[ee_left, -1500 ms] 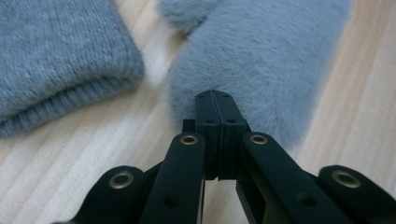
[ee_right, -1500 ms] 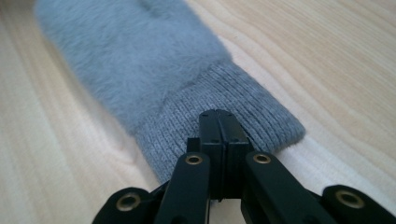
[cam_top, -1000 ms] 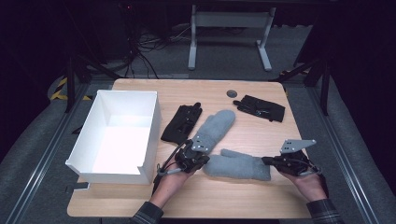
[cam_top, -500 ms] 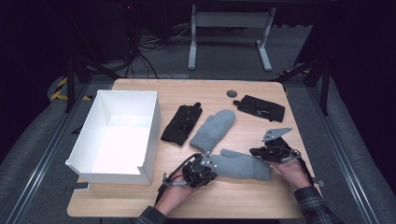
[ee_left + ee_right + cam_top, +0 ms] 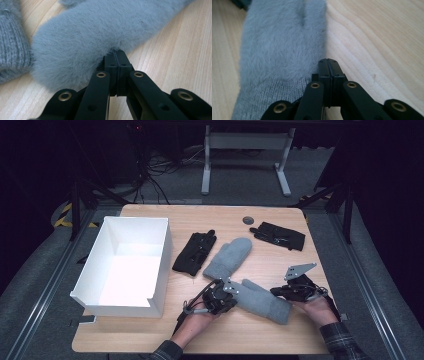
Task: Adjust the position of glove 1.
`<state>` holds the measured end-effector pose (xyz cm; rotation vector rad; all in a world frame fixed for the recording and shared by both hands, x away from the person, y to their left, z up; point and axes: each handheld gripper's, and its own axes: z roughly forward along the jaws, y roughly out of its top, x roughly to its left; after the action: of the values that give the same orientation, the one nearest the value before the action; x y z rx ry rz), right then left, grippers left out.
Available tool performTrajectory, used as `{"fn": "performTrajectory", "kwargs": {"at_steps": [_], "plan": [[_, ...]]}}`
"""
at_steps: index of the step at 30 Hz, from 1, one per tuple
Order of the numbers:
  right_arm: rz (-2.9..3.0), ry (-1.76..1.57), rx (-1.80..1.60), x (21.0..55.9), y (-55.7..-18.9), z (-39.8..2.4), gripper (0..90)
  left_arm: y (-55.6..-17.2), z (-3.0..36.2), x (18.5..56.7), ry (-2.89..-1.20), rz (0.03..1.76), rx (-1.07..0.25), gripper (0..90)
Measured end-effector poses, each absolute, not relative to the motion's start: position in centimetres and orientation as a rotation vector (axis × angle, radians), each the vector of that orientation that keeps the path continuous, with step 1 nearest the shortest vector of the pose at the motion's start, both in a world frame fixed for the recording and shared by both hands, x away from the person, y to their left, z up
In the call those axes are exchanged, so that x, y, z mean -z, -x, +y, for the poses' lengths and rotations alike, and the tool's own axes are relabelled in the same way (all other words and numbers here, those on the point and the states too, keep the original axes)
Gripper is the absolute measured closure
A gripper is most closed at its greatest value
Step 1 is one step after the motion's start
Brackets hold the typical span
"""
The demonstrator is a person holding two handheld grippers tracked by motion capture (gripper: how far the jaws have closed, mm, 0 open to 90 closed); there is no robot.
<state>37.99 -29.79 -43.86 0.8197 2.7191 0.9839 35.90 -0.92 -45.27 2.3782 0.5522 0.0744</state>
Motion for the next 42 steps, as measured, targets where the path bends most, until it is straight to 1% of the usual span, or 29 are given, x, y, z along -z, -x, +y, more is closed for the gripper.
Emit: {"fn": "performTrajectory", "kwargs": {"at_steps": [10,21,42], "plan": [[2.816,-0.729,-0.992,44.1,-36.9,-29.0,90.0,-36.6,-2.0,45.3,-2.358,0.555,-0.075,90.0],[2.879,-0.630,-1.024,44.1,-36.2,-27.0,90.0,-37.4,-1.6,45.0,-2.340,0.581,-0.083,90.0],[2.924,-0.414,-1.091,44.4,-34.9,-21.1,90.0,-38.2,-0.3,44.7,-2.313,0.633,-0.096,90.0]]}}
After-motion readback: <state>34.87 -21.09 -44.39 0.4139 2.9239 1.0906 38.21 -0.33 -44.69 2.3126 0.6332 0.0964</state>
